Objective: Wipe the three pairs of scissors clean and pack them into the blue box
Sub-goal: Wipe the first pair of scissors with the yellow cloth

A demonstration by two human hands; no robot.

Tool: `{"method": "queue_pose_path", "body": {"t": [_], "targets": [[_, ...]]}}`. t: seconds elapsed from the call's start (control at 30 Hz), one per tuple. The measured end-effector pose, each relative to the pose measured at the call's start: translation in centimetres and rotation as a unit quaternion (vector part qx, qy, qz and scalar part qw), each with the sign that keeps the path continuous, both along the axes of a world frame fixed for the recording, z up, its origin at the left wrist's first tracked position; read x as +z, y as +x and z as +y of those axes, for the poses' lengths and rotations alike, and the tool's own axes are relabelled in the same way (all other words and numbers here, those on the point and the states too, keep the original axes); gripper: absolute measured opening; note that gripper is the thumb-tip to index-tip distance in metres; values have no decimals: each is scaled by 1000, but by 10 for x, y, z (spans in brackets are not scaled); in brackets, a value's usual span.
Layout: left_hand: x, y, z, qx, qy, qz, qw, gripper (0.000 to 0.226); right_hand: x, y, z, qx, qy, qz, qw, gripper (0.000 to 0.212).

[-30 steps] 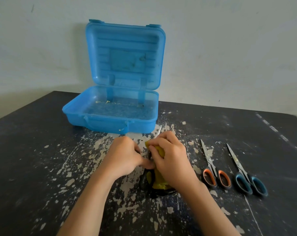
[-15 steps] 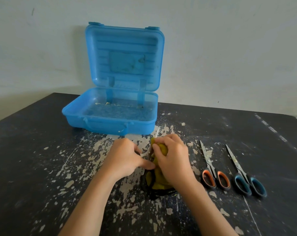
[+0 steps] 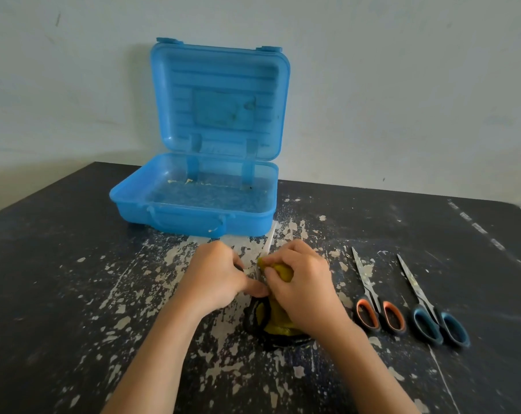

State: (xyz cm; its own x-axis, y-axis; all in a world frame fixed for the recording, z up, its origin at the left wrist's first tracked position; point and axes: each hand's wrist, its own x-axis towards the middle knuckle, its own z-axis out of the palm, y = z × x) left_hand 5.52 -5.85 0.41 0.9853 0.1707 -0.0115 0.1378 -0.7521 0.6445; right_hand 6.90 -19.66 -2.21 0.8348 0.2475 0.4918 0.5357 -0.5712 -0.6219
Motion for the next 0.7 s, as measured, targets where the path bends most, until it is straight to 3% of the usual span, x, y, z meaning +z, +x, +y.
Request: {"method": "queue_pose_path", "body": {"t": [0.13,0.27,0.37,0.6,0.7], "targets": [[3,-2,0,-6,-8,19,1000,53,3,3,-4,-6,18,-46,999,14],[7,-5,-2,-29,37,32,998,48,-5,2,4,1,-29,-114,993,12],[9,-6,-2,-51,64,35,996,57,-4,10,2,-50,-31,-125,990,12],[6,-7,-2,-96,71,57,991,58,-3,32,-25,-142,-28,0,989,20],[5,-5,0,-92,60,54,992,60,1,30,-29,-182,48,5,982,17]]}}
